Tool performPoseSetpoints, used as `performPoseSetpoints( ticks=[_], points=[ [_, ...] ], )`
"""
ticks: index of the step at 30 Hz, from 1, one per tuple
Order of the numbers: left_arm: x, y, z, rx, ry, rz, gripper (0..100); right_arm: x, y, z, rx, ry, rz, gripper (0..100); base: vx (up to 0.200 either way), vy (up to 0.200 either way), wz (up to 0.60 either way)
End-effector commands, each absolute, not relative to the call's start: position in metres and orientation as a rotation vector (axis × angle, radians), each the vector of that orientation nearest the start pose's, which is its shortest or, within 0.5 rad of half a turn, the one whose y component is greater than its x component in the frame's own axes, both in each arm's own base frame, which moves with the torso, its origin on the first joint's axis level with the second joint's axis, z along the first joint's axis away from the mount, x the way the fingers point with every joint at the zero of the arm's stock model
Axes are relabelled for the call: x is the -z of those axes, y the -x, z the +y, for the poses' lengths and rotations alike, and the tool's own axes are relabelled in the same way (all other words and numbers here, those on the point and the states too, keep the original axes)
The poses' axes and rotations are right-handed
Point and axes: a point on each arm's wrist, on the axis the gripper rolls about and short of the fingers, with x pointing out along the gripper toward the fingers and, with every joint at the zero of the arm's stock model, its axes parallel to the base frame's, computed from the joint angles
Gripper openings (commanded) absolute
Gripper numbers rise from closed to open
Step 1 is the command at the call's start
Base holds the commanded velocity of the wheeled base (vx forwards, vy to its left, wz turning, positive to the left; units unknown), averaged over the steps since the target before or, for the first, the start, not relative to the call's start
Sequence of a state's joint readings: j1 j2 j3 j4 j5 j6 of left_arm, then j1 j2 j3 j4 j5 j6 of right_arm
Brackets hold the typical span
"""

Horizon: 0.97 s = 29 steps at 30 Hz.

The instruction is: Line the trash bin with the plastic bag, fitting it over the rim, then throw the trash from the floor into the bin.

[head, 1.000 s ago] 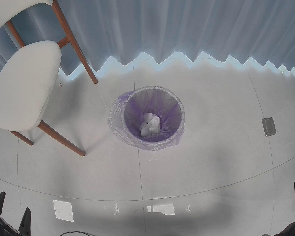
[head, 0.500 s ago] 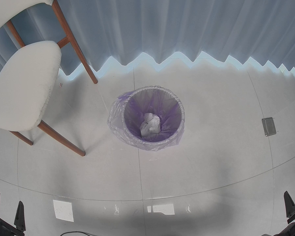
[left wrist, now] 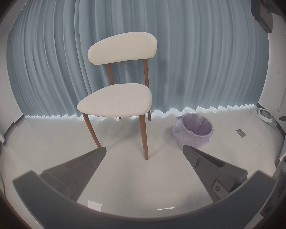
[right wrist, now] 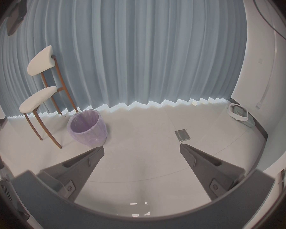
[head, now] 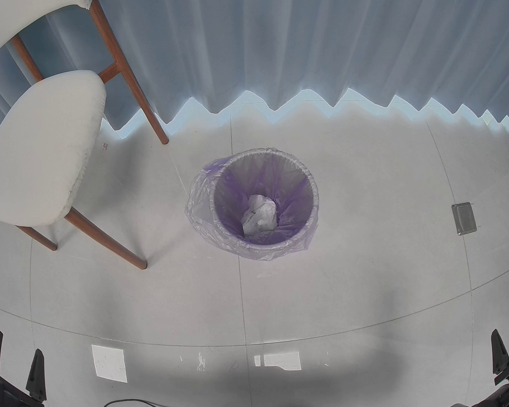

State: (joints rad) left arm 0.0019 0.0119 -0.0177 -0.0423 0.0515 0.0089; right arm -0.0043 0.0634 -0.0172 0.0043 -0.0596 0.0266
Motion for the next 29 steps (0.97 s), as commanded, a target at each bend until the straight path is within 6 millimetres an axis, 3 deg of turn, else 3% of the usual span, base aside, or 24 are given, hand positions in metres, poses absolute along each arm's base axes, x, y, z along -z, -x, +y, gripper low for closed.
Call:
performPoseSetpoints(
  ticks=[1, 10, 15, 29],
  points=[
    [-0.0802, 0.0229, 0.0012, -0.055, 0.009, -0.046, 100, -0.0754, 0.0227, -0.0012, 0.066, -0.023, 0.002, 100, 0.000, 0.000, 0.00],
    [-0.0802, 0.0230, 0.0018, -0.092, 0.049, -0.048, 100, -0.0755, 0.0226, -0.0013, 0.069, -0.035, 0.002, 100, 0.000, 0.000, 0.00],
    [-0.0750, 0.0228, 0.0001, -0.002, 0.017, 0.005, 100, -0.0755, 0.0226, -0.0013, 0.071, -0.038, 0.002, 100, 0.000, 0.000, 0.00],
    [-0.0753, 0.0229, 0.0001, -0.005, 0.008, 0.005, 100, -0.0755, 0.0226, -0.0009, 0.051, -0.008, 0.003, 100, 0.000, 0.000, 0.00]
  ],
)
